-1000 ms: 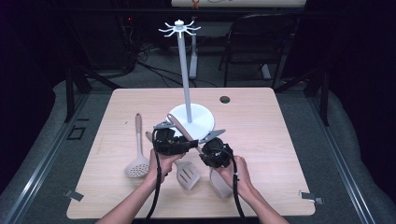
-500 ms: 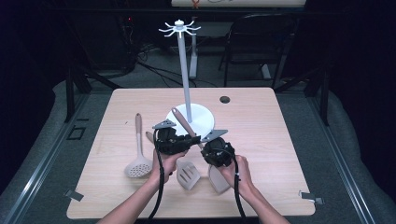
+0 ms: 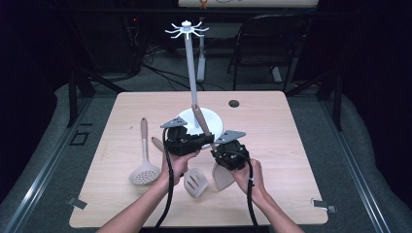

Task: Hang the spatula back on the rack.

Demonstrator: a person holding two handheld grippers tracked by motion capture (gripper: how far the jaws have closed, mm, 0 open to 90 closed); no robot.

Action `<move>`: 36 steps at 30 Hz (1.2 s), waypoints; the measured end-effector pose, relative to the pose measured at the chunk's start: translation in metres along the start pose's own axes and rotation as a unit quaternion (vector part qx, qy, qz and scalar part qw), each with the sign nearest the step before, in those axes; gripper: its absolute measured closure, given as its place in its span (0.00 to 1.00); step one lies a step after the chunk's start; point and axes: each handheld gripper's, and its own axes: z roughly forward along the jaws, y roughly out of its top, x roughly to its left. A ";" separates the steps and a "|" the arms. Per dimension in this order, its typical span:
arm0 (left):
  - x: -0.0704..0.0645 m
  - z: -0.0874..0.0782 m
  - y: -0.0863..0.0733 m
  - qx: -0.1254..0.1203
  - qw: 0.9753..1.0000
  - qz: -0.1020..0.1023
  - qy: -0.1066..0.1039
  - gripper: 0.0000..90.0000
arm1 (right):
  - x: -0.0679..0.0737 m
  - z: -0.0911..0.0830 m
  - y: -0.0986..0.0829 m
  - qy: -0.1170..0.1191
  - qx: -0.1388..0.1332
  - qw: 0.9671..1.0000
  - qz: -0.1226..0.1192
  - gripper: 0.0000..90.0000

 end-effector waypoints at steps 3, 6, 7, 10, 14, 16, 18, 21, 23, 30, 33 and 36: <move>-0.001 0.001 0.003 0.004 1.000 0.006 -0.002 0.85 | -0.001 -0.002 0.000 0.003 -0.006 1.000 0.004 0.86; -0.003 0.000 0.007 0.007 1.000 0.023 0.006 0.85 | -0.002 -0.002 -0.001 0.008 -0.002 1.000 0.006 0.83; -0.003 -0.001 0.009 0.007 0.999 0.030 0.009 0.85 | -0.003 -0.002 -0.002 0.010 -0.004 1.000 0.006 0.81; -0.003 -0.004 0.016 0.007 0.999 0.041 0.013 0.85 | -0.005 -0.004 -0.005 0.010 -0.001 1.000 0.008 0.78; 0.003 -0.006 0.024 0.008 0.999 0.048 0.020 0.85 | -0.009 -0.006 -0.012 0.011 0.000 1.000 0.015 0.70; 0.006 -0.007 0.027 0.009 0.998 0.052 0.022 0.85 | -0.011 -0.008 -0.015 0.011 0.005 1.000 0.017 0.64; 0.009 -0.008 0.030 0.010 0.998 0.056 0.023 0.85 | -0.013 -0.009 -0.018 0.014 0.004 1.000 0.017 0.56; 0.012 -0.009 0.034 0.013 0.998 0.063 0.028 0.85 | -0.016 -0.012 -0.021 0.014 0.004 1.000 0.016 0.46; 0.014 -0.009 0.038 0.014 0.997 0.071 0.030 0.85 | -0.017 -0.012 -0.024 0.022 0.009 1.000 0.013 0.35; 0.017 -0.010 0.046 0.018 0.996 0.083 0.033 0.85 | -0.021 -0.010 -0.029 0.031 0.013 0.999 0.015 0.16; 0.020 -0.010 0.050 0.021 0.995 0.091 0.036 0.85 | -0.023 -0.009 -0.031 0.032 0.019 0.999 0.014 0.12; 0.022 -0.010 0.052 0.022 0.995 0.092 0.036 0.85 | -0.026 -0.009 -0.032 0.031 0.020 0.999 0.019 0.10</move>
